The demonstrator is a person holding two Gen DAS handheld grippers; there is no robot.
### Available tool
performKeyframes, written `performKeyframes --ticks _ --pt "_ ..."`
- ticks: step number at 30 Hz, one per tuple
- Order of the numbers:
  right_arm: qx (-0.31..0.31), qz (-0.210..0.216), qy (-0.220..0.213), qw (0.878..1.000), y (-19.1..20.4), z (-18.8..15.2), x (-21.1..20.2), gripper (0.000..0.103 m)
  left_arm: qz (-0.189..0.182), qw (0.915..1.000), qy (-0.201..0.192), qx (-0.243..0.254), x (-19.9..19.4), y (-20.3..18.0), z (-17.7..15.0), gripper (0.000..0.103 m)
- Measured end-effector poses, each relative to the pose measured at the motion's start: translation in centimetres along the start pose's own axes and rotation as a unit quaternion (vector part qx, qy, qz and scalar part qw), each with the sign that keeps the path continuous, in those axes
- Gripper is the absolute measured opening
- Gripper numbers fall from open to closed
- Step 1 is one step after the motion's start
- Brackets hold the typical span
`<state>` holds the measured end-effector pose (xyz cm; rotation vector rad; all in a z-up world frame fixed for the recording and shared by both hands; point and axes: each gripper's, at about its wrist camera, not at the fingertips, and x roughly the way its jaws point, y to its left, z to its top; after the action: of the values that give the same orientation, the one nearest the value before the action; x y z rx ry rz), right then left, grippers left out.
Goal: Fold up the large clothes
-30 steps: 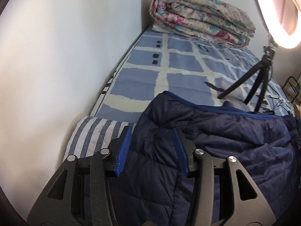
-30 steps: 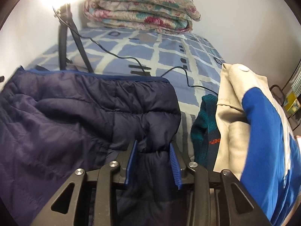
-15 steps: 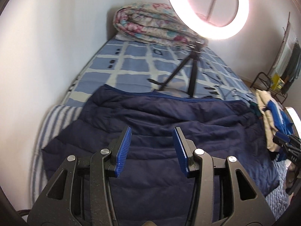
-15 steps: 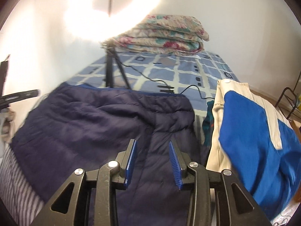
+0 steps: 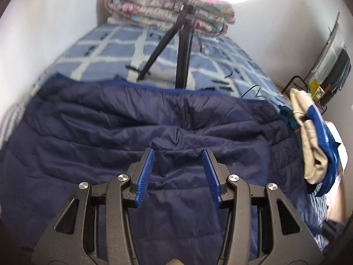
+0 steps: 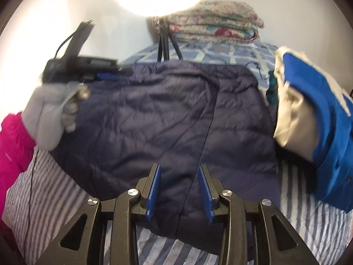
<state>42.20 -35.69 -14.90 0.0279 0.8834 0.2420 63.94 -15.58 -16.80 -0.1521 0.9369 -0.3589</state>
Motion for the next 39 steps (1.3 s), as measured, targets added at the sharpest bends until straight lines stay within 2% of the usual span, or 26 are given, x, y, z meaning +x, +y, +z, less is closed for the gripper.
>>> performKeyframes --ticks 3,5,11,14,16,18,22,24,28,32,34,39 --pt "-0.013 -0.006 0.015 1.000 0.3 -1.4 0.7 0.036 0.010 0.9991 0.038 -0.018 2.9 0.9 -0.9 0.047" --pt "-0.023 -0.013 0.018 0.999 0.5 -1.9 0.8 0.035 0.012 0.9985 0.048 -0.022 4.0 1.3 -1.4 0.047" --pt "-0.023 -0.022 0.027 0.999 0.6 -2.7 1.3 0.036 0.053 0.9972 0.045 0.026 5.0 -0.3 -2.2 0.047" --pt "-0.008 -0.022 0.025 0.999 0.5 -2.5 0.8 0.036 0.053 0.9973 0.047 0.018 3.6 -0.3 -2.1 0.047" --pt "0.009 -0.016 0.017 1.000 0.1 -2.3 0.2 0.043 0.040 0.9987 0.030 0.011 1.3 -0.1 -2.2 0.047" --pt "0.037 -0.013 0.001 0.999 -0.7 -2.6 -1.2 0.060 0.022 0.9996 0.015 0.013 -1.6 -0.2 -2.9 0.047" --pt "0.099 -0.022 -0.023 0.995 -2.3 -3.5 -3.5 0.071 0.006 0.9994 0.002 0.035 -6.6 -0.7 -6.3 0.047" --pt "0.146 -0.029 -0.032 0.988 -3.4 -4.3 -4.3 0.077 0.002 0.9991 0.005 0.042 -7.9 -0.9 -8.5 0.047" --pt "0.236 -0.050 -0.031 0.970 -5.5 -6.1 -4.8 0.078 -0.009 0.9993 0.012 0.034 -8.8 -1.2 -12.0 0.047" --pt "0.360 -0.035 -0.025 0.932 -7.9 -9.4 -4.3 0.079 -0.002 0.9990 0.018 0.041 -8.1 -1.7 -14.6 0.047" --pt "0.405 -0.013 -0.032 0.914 -8.8 -10.9 -3.7 0.079 0.000 0.9991 0.024 0.035 -7.1 -1.5 -15.4 0.047" --pt "0.414 -0.002 -0.059 0.908 -8.9 -10.7 -3.7 0.082 0.008 0.9990 0.013 0.043 -6.4 -1.4 -16.9 0.047"
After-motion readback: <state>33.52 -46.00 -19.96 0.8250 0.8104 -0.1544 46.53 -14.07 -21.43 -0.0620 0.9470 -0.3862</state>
